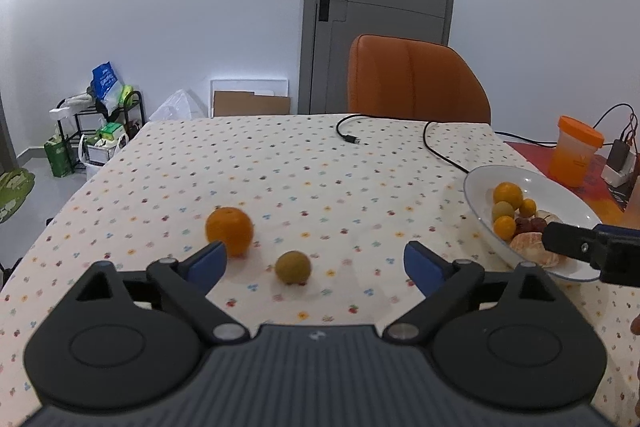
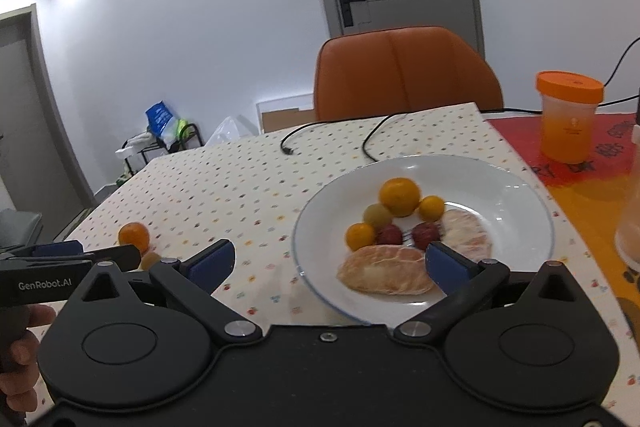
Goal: Organize fruits
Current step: 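Move both tools back over the large orange and green fruit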
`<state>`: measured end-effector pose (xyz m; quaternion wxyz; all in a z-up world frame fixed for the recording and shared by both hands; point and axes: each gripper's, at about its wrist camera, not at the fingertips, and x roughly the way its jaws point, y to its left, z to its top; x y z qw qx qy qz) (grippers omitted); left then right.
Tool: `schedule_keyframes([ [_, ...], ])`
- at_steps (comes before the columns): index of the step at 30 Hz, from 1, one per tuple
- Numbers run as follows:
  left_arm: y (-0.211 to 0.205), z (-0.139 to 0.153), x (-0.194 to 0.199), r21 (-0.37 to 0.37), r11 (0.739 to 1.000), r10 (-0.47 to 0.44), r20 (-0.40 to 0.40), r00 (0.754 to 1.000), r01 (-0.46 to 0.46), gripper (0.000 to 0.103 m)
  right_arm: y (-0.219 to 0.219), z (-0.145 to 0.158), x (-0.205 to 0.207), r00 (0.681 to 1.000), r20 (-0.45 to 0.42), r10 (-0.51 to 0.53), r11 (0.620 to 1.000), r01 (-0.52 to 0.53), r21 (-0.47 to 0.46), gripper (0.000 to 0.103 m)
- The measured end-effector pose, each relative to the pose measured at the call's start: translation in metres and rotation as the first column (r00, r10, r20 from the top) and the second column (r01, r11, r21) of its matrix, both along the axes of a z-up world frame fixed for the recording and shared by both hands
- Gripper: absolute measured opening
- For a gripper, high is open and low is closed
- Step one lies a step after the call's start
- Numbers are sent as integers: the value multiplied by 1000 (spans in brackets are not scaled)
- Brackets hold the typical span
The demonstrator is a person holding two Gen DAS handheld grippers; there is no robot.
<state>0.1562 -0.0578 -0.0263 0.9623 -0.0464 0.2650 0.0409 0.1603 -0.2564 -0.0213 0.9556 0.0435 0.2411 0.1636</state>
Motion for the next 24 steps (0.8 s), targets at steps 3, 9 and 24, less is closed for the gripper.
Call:
schedule_keyframes([
  [3,10,-2,-3,-13,1000,9,-1,1000,-9,97,10,0,0,1000,-5,19,1000,-19,-5,103],
  [9,29,-7,-7,-37,999,30,-9,1000,-30,97,34,0,-1,998,-8,64,998,-64,-22,103],
  [24,79,-12,-14,-54,992,113,-24,993,-114,97,92,-6,12,978,-35,208,978,-208,-12,90],
])
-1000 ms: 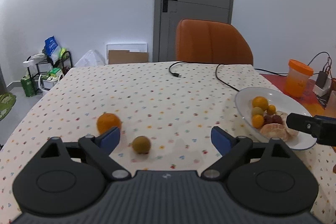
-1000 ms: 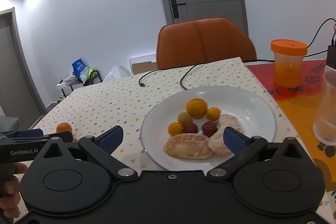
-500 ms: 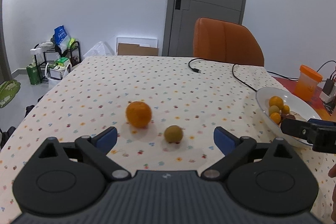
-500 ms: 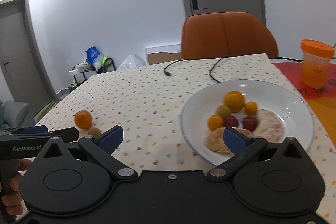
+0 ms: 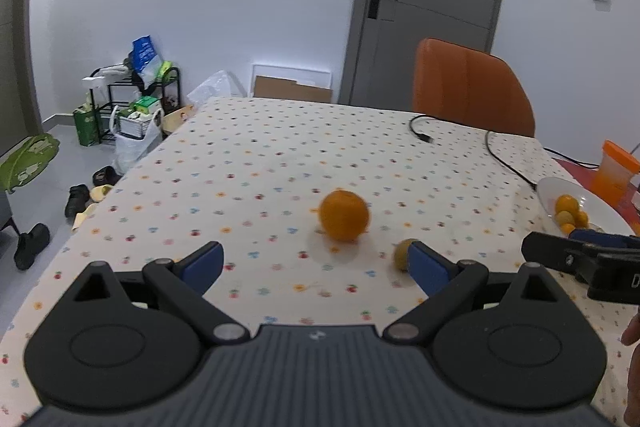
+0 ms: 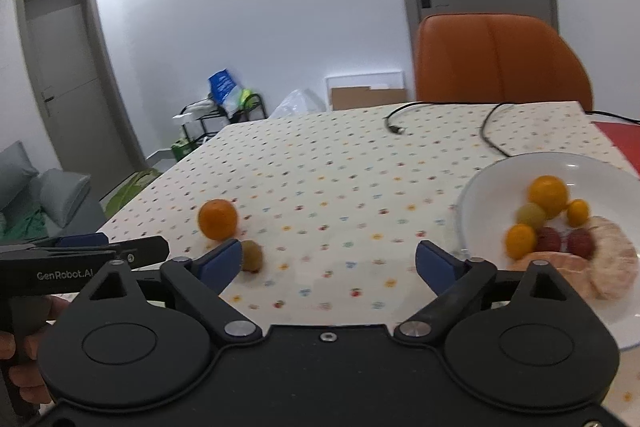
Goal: Organize fruits
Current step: 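Move both tools back over the large orange and green fruit, then grasp the green round fruit with the right tool while the left tool grasps the large orange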
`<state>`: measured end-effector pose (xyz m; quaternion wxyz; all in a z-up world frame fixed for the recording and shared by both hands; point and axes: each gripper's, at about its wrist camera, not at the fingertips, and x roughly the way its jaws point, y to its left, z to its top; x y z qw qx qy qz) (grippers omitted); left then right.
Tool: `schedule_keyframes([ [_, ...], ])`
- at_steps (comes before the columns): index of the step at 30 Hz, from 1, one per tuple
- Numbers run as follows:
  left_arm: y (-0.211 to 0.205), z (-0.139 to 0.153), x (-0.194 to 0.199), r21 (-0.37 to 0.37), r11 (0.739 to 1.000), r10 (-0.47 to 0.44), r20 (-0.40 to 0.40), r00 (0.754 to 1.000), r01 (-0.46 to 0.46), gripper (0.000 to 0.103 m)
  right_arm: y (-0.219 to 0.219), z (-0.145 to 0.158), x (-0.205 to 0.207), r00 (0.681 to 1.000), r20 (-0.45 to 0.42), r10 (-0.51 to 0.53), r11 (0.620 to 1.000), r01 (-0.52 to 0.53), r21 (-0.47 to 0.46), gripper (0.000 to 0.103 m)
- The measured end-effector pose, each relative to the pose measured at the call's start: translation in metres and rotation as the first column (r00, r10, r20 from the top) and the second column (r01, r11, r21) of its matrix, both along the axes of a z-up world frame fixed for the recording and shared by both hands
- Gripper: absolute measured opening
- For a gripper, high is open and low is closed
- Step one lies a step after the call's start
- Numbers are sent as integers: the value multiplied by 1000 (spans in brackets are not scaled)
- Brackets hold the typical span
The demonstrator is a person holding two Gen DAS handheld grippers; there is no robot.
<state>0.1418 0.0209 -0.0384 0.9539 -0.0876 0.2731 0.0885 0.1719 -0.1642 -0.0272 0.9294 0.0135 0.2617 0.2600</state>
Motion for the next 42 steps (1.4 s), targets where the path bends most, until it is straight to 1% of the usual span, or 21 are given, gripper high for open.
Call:
schedule_keyframes([
  [3,9,-1,-1,-2,1000,29,-8,1000,-29,97,9,-2,3,1000,-12,29,1000,-29,-1,86],
  [7,19,-2,1,-20,999,45,-24,999,-46,95,21,-5,9,998,-30,59,998,-59,-4,81],
  [16,29,-3,1,-8,997,77,-22,997,-77,95,43,-11,19,991,-65,120,993,-121,-11,71],
  [21,36,-4,1,-2,995,100,-29,995,-100,95,55,-14,24,986,-75,146,989,-148,-20,64],
  [24,41,-4,0,4,994,111,-29,993,-111,95,61,-16,27,984,-89,155,987,-157,-23,61],
  [29,49,-5,0,2,992,130,-33,991,-130,95,72,-18,30,980,-93,176,983,-180,-35,58],
  [31,51,-5,0,-1,991,133,-33,991,-134,95,77,-21,32,977,-97,188,980,-193,-46,50],
  [33,52,-6,0,-1,991,135,-34,990,-135,95,81,-25,35,975,-113,193,978,-200,-55,35],
  [35,53,-7,0,2,991,135,-38,990,-135,95,81,-29,36,975,-112,192,978,-199,-60,26],
  [38,54,-7,1,14,991,134,-43,990,-133,95,76,-29,37,970,-112,215,975,-219,-25,25],
  [42,52,-7,5,27,992,123,-38,992,-122,95,67,-26,39,974,-100,201,979,-203,-1,25],
])
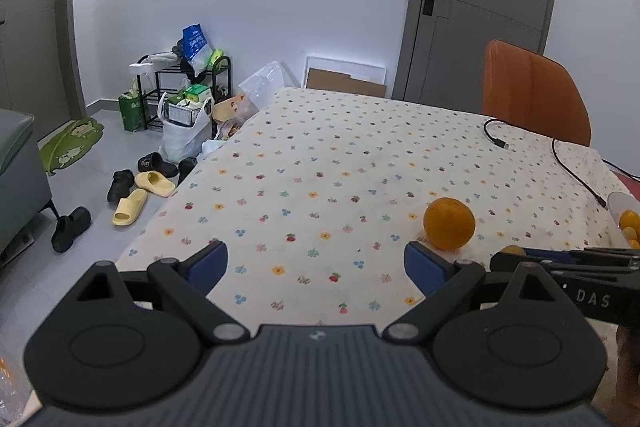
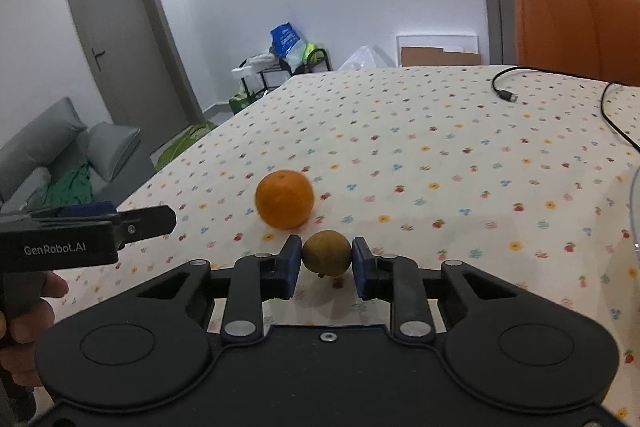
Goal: Organize fruits
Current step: 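Grasp the green round fruit with the right tool while the left tool grasps the large orange, then carry the green fruit with the right tool while the left tool carries the orange to the bowl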
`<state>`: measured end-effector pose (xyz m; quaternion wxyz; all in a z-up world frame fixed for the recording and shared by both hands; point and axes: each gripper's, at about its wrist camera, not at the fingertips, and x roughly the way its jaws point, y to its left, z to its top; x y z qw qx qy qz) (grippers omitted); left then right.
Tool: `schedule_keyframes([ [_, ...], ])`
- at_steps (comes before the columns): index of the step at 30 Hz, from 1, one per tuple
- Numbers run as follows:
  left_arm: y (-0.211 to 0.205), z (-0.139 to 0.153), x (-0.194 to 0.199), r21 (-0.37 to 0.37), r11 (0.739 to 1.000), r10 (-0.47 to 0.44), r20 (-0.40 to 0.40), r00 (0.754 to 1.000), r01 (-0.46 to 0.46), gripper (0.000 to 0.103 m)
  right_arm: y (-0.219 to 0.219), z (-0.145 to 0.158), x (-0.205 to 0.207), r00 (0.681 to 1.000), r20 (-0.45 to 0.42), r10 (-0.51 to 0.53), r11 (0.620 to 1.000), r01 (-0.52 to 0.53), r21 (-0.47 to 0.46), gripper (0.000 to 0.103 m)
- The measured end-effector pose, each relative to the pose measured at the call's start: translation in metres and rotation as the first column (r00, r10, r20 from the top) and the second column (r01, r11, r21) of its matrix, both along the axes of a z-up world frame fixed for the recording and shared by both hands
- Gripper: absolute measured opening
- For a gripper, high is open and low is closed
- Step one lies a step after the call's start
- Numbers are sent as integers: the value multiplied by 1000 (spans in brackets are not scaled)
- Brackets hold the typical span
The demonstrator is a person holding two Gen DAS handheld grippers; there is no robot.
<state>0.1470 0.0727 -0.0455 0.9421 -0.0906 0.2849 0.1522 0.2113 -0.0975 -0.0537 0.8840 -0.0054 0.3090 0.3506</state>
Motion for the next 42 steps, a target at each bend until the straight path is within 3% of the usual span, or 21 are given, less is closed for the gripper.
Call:
schedule_keyframes([
  [7,-18,4,17,37,998,-50,6,999,50,95,-15,8,2,999,40,-31,999,31,19,25],
  [23,-52,-2,57,6,984,-178,20,984,178,88,-58,19,0,985,70,-155,988,154,17,25],
  [27,-61,-4,69,-3,980,-199,13,980,199,81,-72,26,-6,977,88,-193,981,191,25,25],
  [29,-65,-8,75,1,979,-203,-1,979,203,69,-79,29,-8,974,93,-206,979,204,28,25],
  [31,-66,-15,79,-22,981,-193,-28,981,192,46,-86,31,-11,970,99,-221,975,219,30,25],
  [32,-66,-17,79,-29,983,-183,-35,983,182,40,-89,32,-13,968,101,-230,973,228,32,25],
  [42,-85,-9,65,-27,975,-222,-3,975,222,38,-116,32,-22,950,106,-294,956,291,38,25],
])
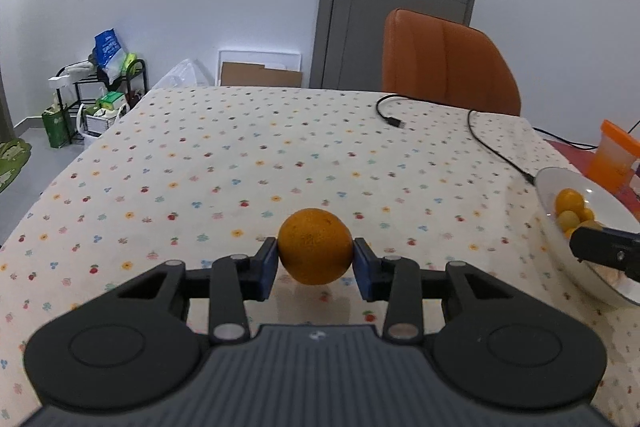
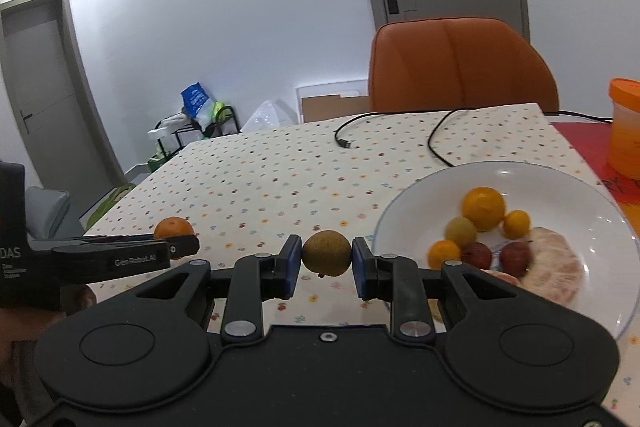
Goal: Organize fruits
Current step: 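Carry the green fruit with the right tool while the left tool carries the orange to the bowl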
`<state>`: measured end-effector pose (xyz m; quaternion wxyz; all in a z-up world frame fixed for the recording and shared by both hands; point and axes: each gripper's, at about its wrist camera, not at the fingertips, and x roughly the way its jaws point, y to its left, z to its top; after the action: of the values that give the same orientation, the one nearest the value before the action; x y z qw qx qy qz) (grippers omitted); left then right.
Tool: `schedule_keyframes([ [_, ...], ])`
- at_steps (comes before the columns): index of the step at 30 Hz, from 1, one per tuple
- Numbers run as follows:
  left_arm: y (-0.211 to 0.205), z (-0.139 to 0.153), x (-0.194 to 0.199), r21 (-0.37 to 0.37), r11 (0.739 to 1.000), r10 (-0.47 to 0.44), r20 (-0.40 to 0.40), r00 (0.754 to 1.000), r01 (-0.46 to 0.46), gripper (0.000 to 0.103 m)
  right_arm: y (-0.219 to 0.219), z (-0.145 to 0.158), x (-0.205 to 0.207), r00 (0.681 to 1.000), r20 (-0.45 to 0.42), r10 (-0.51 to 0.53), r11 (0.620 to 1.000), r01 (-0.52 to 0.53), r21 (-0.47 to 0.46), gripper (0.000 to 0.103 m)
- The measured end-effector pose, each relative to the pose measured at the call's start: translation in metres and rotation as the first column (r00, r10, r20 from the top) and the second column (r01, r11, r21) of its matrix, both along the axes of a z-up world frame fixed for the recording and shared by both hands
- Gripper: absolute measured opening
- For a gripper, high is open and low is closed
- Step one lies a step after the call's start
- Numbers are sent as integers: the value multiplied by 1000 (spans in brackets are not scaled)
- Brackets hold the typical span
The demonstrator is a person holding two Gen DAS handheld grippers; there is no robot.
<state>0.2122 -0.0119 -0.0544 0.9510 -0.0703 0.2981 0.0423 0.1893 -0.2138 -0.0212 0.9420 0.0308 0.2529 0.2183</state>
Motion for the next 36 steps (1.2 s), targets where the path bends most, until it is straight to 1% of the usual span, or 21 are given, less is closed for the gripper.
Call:
schedule_keyframes([
  [10,-25,10,-5,6,999,-50,25,998,49,38,-32,5,-12,999,11,-51,998,51,29,25],
  [21,-59,16,-8,9,992,-124,40,991,124,38,-69,4,-21,991,17,-135,991,135,23,25],
  [34,-88,19,-9,20,985,-174,44,984,173,38,-93,-2,-23,984,12,-178,984,178,29,26],
  [35,-90,19,-9,21,984,-176,44,983,175,38,-94,-3,-23,984,7,-176,984,175,29,27],
  [36,-92,20,-9,21,984,-179,45,983,178,38,-95,-3,-23,985,1,-170,985,170,33,33],
])
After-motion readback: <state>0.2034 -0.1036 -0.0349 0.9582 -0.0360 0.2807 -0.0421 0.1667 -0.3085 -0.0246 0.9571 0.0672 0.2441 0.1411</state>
